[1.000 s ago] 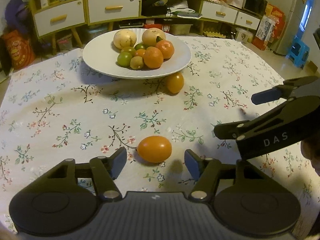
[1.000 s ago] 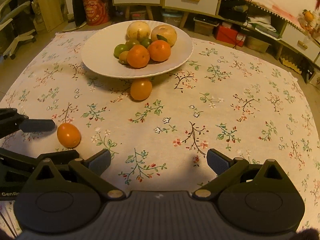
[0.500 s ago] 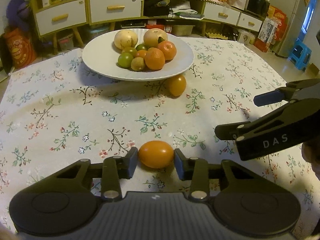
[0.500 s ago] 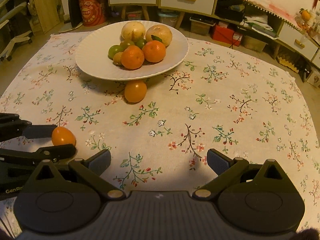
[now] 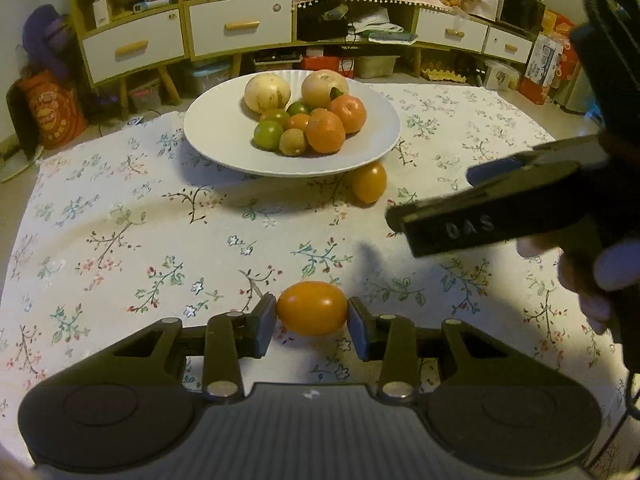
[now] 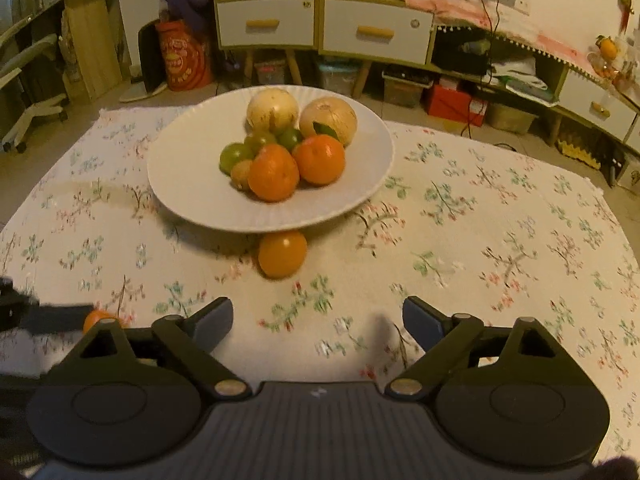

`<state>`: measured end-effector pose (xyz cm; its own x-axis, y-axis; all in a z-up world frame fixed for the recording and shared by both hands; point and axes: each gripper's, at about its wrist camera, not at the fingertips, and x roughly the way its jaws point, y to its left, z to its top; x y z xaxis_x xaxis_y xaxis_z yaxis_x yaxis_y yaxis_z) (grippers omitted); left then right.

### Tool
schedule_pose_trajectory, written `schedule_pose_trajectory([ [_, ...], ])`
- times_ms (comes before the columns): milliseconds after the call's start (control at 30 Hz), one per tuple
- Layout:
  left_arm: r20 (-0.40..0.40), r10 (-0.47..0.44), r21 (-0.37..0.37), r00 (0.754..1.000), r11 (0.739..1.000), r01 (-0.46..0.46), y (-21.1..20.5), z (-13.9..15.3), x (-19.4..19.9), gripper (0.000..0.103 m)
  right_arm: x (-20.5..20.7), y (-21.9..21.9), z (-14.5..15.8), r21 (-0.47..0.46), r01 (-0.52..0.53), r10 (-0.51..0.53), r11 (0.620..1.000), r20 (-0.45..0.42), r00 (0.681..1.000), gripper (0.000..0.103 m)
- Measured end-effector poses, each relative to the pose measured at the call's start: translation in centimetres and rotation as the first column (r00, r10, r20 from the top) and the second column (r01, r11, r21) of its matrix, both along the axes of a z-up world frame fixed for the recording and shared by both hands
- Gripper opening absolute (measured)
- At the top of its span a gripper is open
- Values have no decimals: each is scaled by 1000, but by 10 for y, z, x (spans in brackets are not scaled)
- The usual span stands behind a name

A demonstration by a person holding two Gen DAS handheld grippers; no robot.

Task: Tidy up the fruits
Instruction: 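Close the right gripper on the orange fruit by the bowl while the left holds its fruit, then lift both orange fruits and carry them over the white bowl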

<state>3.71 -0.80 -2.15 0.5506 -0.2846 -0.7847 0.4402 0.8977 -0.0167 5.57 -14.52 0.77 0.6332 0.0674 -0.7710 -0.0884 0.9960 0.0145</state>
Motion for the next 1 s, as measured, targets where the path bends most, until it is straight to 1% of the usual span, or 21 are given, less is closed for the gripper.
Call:
schedule_pose_trajectory([
  [233, -25, 38, 0, 999, 999, -38, 5, 2, 6, 27, 10, 3, -4, 52, 8, -10, 999, 43, 999, 75],
  [333, -38, 46, -1, 998, 999, -47, 5, 1, 8, 27, 12, 4, -6, 70, 6, -9, 998, 57, 998, 69],
  [400, -44, 49, -4, 998, 999, -49, 5, 1, 9, 27, 12, 5, -6, 77, 1, -6, 997, 69, 998, 63],
  [433, -46, 50, -5, 998, 999, -50, 5, 1, 10, 27, 12, 6, -6, 79, -2, -4, 997, 75, 997, 62],
  [467, -47, 50, -6, 998, 999, -51, 5, 1, 10, 27, 13, 7, -6, 76, -4, -2, 997, 77, 997, 60],
  [533, -49, 52, -10, 997, 999, -52, 5, 2, 11, 27, 14, 9, -7, 66, -3, -2, 998, 78, 997, 59],
  [633, -54, 52, -16, 997, 998, -53, 5, 2, 11, 27, 16, 11, -8, 63, -7, 2, 998, 80, 997, 54],
  [733, -58, 52, -17, 997, 998, -53, 5, 1, 12, 27, 17, 12, -8, 61, -12, 6, 998, 86, 996, 48],
  [900, -62, 54, -17, 997, 998, -56, 5, 1, 12, 27, 17, 14, -6, 43, -17, 12, 999, 100, 995, 31],
  [933, -62, 55, -16, 997, 998, -56, 5, 1, 12, 27, 17, 14, -5, 45, -21, 16, 999, 100, 995, 28],
  [1000, -64, 55, -15, 996, 998, -56, 5, 0, 13, 27, 17, 15, -4, 42, -25, 21, 999, 98, 995, 28],
])
